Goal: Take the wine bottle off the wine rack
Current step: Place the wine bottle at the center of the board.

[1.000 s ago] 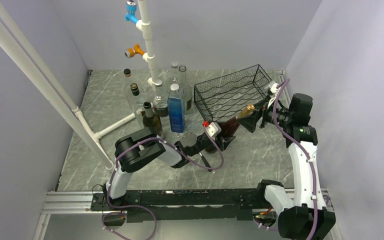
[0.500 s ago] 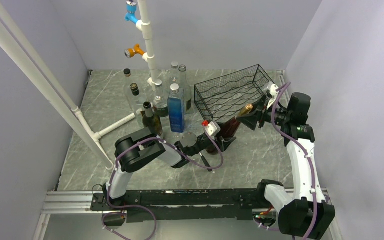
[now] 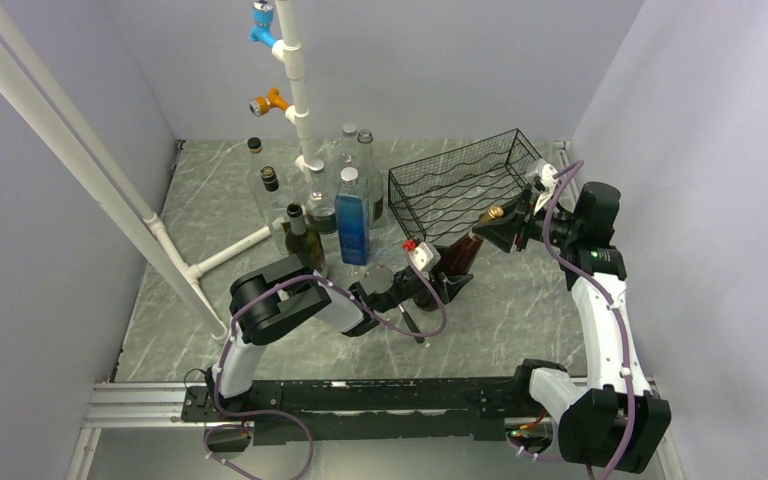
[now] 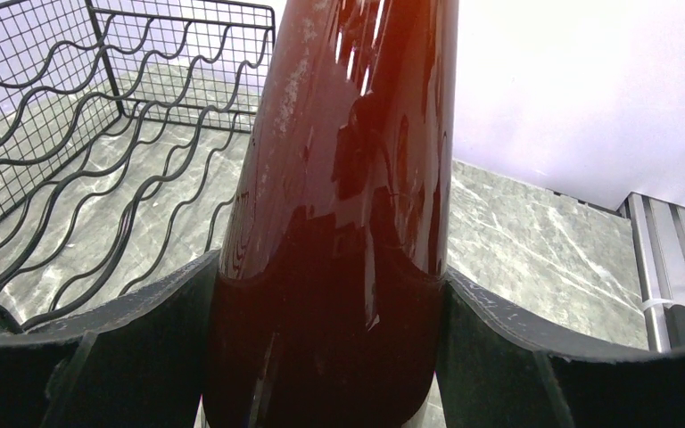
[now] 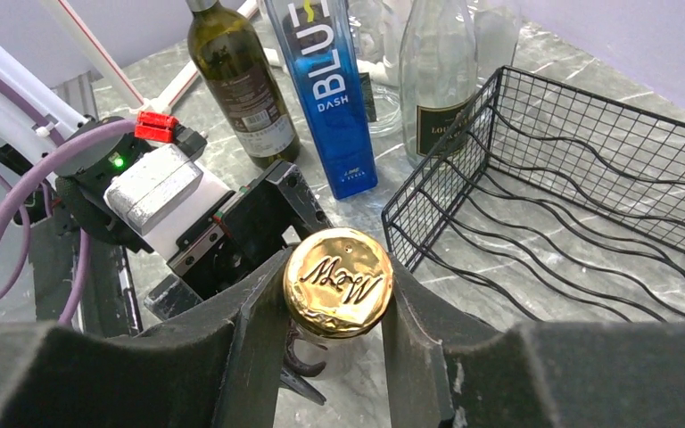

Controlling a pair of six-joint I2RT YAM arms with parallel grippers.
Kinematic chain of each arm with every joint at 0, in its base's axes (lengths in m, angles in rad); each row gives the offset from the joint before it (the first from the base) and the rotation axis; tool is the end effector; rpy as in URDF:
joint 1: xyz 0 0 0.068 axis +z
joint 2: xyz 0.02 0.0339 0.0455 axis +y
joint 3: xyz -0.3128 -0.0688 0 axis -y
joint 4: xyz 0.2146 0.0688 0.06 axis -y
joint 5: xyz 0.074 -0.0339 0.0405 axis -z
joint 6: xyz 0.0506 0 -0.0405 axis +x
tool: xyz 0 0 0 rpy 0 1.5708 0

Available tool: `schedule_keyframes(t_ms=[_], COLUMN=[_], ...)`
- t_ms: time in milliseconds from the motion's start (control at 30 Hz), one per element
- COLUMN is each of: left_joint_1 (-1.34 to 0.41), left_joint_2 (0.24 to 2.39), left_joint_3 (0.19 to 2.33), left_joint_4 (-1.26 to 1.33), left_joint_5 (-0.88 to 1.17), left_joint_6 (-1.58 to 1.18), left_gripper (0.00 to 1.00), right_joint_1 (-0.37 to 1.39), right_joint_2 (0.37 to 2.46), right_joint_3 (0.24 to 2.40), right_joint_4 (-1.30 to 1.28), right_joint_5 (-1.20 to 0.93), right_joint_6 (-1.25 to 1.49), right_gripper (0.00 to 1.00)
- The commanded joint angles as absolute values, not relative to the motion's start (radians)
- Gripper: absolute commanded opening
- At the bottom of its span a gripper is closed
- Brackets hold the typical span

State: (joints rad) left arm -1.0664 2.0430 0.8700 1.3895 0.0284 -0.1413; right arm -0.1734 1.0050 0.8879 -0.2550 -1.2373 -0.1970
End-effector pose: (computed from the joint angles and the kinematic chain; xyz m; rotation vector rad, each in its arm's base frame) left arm 0.2029 -0.3705 0.2442 0.6612 1.2694 -1.0275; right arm 0.1627 0.0200 0.3791 -0.7965 1.5898 0.9177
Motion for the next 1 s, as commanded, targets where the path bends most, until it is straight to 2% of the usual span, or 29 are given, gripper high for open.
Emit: schedule_keyframes(t_ms=[0, 67, 200, 267, 333, 433, 633, 967], left_joint_1=[-1.075, -1.075, -1.075, -1.075, -1.075, -1.075, -1.075, -1.075], left_joint_2=[2.027, 2.026, 2.027, 2.026, 2.026, 2.023, 2.017, 2.009], left_joint_3=[0.903, 0.903, 0.905, 0.906, 0.907, 0.904, 0.899, 0.894], left_joint_4=[1.511, 1.507, 1.503, 1.503, 1.500, 1.501, 1.492, 1.493], left_joint_5=[0.060, 0.064, 0.067, 0.070, 0.072, 0.075, 0.086, 0.093], left_joint_6=[-0.185, -0.186, -0.189, -0.192, -0.196, -0.202, -0.215, -0.231], left_gripper=[0.00, 0.00, 0.00, 0.00, 0.02, 0.11, 0.37, 0.80], right_joint_1=[-0.162, -0.156, -0.146, -0.146, -0.146, -0.146, -0.146, -0.146], right_joint_2=[1.021, 1.027, 1.034, 1.032, 1.024, 1.013, 1.016, 1.016], right_joint_3=[0.893, 0.897, 0.906, 0.911, 0.914, 0.925, 0.984, 1.012], right_joint_4=[-0.166, -0.171, -0.198, -0.215, -0.226, -0.255, -0.363, -0.373], right_joint_5=[-1.256, -1.255, -1.257, -1.253, -1.241, -1.213, -1.178, -1.154], right_joint_6=[-0.182, -0.187, -0.215, -0.227, -0.233, -0.255, -0.318, -0.332], right_gripper=[0.40, 0.36, 0.20, 0.08, 0.03, 0.00, 0.00, 0.00])
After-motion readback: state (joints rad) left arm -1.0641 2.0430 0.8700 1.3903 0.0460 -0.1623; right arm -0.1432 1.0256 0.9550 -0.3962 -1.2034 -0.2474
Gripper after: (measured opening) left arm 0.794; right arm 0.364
